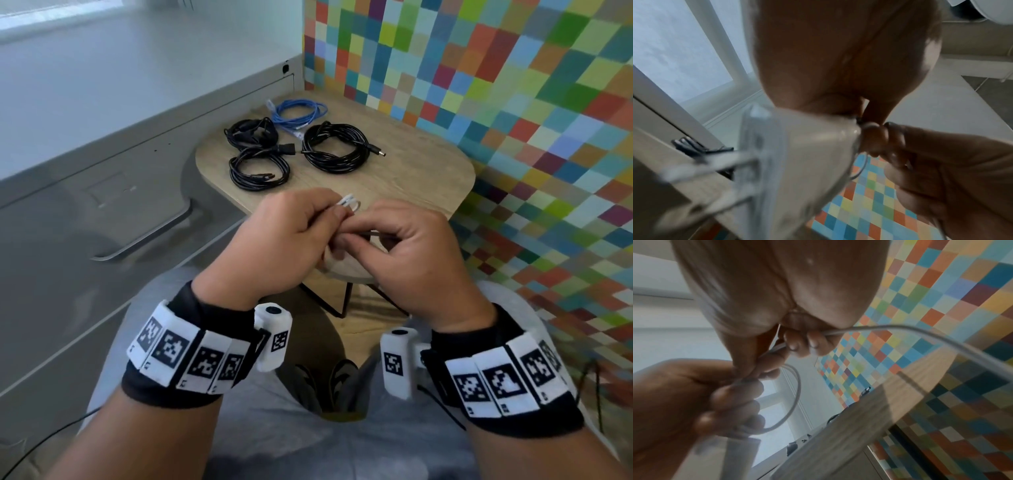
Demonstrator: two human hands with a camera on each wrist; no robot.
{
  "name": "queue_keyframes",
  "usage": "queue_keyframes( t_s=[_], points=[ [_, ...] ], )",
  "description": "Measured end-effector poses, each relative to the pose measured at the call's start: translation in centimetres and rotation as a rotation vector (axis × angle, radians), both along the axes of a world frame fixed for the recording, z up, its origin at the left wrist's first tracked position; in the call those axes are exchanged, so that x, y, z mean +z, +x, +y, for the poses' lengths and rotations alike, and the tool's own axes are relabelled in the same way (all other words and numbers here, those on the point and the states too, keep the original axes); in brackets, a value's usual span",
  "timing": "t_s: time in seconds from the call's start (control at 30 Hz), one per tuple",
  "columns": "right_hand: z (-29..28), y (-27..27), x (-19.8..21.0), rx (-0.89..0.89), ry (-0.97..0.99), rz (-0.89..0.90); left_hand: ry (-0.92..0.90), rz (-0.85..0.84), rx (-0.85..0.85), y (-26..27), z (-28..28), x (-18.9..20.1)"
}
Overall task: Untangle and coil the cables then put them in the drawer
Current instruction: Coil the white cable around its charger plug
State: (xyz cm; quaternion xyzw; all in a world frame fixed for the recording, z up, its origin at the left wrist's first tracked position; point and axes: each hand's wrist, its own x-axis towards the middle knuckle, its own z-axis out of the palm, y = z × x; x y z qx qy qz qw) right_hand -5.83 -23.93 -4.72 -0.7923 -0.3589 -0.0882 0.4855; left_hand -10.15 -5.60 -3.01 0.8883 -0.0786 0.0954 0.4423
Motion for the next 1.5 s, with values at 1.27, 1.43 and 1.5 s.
queue_keyframes(
  t_s=[1.27, 1.43, 1.5],
  points=[
    [-0.8, 1.4, -0.9, -0.174, 0.071, 0.552, -1.258, -0.024, -0.042, 0.3, 0.6, 1.4],
    [1.0, -0.1, -0.9, -0.169, -0.234, 0.246, -0.716, -0.111, 0.103, 0.2, -0.2, 0.8],
    [1.3, -0.5, -0.7, -0.125, -0.321, 0.108, -0.399, -0.118, 0.088, 0.1, -0.6, 0.6]
  ],
)
